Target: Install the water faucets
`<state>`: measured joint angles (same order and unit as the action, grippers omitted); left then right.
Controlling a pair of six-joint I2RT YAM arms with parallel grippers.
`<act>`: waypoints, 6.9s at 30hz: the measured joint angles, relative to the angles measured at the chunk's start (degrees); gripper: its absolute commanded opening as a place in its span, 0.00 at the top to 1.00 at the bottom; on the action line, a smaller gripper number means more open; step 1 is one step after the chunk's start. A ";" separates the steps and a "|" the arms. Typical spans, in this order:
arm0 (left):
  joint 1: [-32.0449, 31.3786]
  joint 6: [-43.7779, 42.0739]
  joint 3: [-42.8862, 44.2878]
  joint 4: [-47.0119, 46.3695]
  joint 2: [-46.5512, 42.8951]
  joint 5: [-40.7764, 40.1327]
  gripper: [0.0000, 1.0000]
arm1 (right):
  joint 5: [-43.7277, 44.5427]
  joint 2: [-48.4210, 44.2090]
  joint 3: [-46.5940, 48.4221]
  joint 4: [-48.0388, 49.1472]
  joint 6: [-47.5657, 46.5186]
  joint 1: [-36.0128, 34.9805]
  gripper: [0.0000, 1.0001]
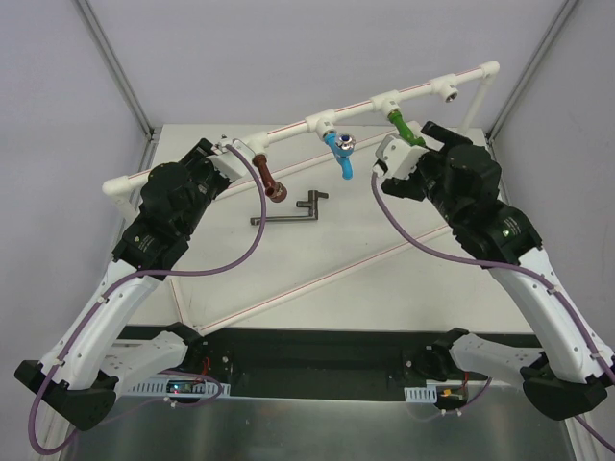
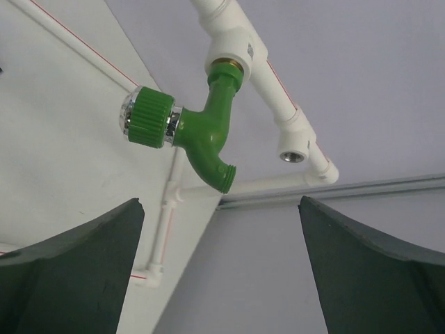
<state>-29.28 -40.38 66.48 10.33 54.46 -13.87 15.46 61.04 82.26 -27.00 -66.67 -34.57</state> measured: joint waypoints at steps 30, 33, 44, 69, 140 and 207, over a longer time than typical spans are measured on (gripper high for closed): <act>0.09 -0.13 -0.11 -0.42 -0.04 -0.07 1.00 | 6.14 11.08 -1.97 8.13 -12.74 1.27 0.60; 0.02 -0.13 -0.13 -0.37 -0.11 -0.07 1.00 | 2.51 10.47 -1.99 8.33 -7.23 3.32 0.76; 0.02 -0.15 -0.13 -0.24 -0.11 -0.07 1.00 | -19.93 7.76 -4.02 11.98 24.30 14.62 0.98; 0.42 -0.24 -0.15 -1.70 0.55 -0.74 1.00 | -39.19 13.11 -33.38 81.07 141.76 26.93 0.77; 0.00 -0.22 -0.22 -0.09 -0.33 0.00 1.00 | -29.16 -7.28 -20.72 27.82 99.60 29.07 0.04; 0.92 -0.24 -0.39 -2.62 0.00 -1.92 1.00 | -32.28 8.83 -27.02 61.05 137.41 21.94 0.91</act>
<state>-28.36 -40.62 66.08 7.70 54.46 -15.79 -16.82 69.87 55.24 34.04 70.74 -12.62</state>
